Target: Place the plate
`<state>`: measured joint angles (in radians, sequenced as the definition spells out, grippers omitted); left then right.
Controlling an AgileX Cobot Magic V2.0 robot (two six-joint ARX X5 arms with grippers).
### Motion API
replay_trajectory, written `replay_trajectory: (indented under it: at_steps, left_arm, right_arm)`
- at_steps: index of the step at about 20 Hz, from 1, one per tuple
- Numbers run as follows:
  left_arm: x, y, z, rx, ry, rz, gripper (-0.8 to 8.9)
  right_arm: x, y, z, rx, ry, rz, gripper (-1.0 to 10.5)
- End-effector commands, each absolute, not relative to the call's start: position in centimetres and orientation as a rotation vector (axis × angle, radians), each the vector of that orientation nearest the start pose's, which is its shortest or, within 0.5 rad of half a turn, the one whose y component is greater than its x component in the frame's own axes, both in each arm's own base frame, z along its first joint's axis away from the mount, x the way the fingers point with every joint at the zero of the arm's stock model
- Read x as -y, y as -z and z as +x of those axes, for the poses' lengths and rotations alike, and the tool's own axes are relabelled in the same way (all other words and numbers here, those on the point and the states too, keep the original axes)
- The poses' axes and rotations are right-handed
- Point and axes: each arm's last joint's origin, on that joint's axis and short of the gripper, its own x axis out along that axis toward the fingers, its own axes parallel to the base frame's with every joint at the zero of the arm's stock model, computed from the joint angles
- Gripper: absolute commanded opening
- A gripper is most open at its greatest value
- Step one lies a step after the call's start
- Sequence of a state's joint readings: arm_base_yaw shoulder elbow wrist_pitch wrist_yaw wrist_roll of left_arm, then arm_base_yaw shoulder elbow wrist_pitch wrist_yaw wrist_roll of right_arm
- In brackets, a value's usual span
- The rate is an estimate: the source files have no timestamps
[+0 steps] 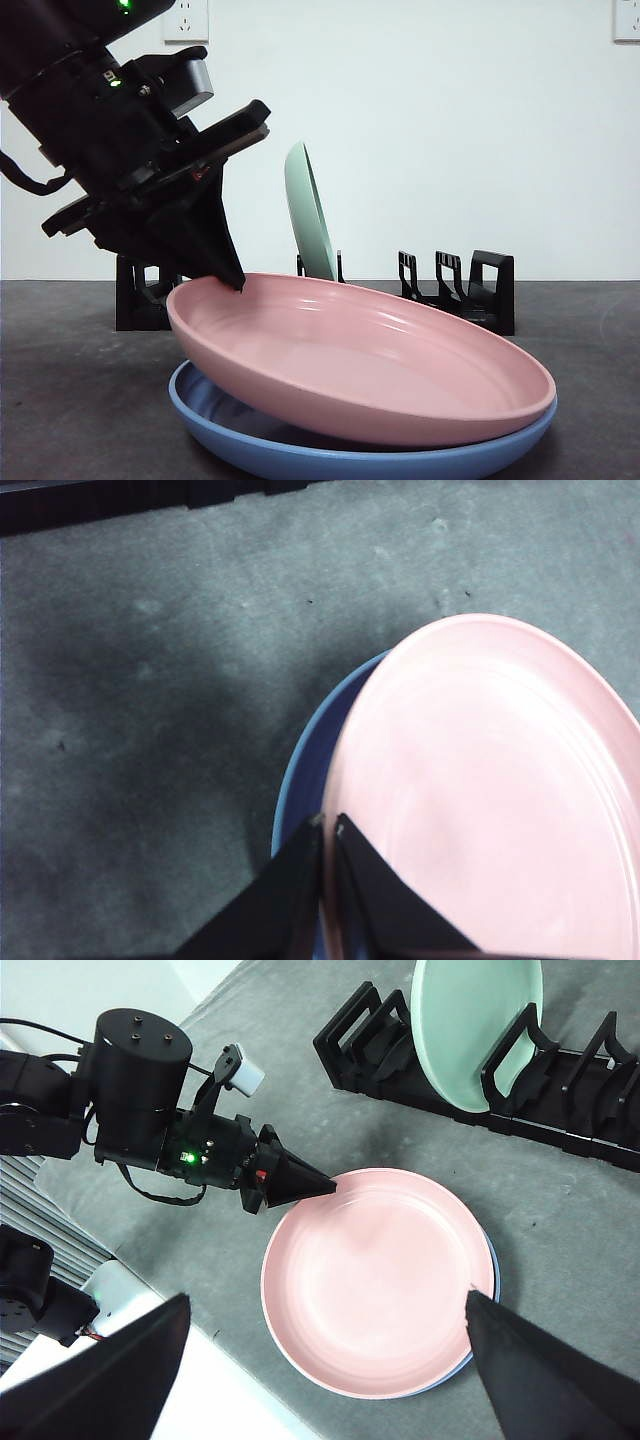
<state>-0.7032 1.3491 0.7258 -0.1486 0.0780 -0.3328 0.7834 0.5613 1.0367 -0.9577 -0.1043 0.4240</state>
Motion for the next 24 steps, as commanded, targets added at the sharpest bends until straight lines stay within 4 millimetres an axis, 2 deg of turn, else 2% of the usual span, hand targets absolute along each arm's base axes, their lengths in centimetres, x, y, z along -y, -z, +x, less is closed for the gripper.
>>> replay_trajectory:
  at_steps: [1,2,4,7,9,14,18,24]
  left_arm:
    - [17.6,-19.9,20.2,-0.855,0.613,-0.053,0.12]
    - [17.6,-19.9,20.2,-0.855,0.614,-0.053,0.30]
    - [17.6,-19.9,20.2,-0.857,0.613,-0.057,1.44]
    - [17.7,-20.4,20.3,-0.849,0.612,-0.070,4.44]
    - [17.7,-21.3,20.3,-0.822,0.616,-0.093,5.04]
    - [16.5,-25.5,19.0,-0.713,0.646,-0.128,5.04]
    - [14.5,-29.1,16.7,-0.630,0.675,-0.123,5.04]
    - [11.2,-33.3,12.8,-0.615,0.685,-0.083,5.03]
  right_arm:
    - [-5.3,-37.0,4.9,-0.630,-0.761,0.234,4.4]
    - [-5.3,-37.0,4.9,-0.630,-0.761,0.235,4.4]
    - [-5.3,-37.0,4.9,-0.630,-0.761,0.235,4.4]
    - [-5.3,-37.0,4.9,-0.630,-0.761,0.234,4.4]
    - [-5.3,-37.0,4.9,-0.630,-0.761,0.234,4.4]
    - [-5.3,-37.0,4.9,-0.630,-0.761,0.234,4.4]
    - [-5.3,-37.0,4.9,-0.628,-0.760,0.234,4.4]
    - [-5.4,-37.3,5.0,-0.592,-0.767,0.246,4.4]
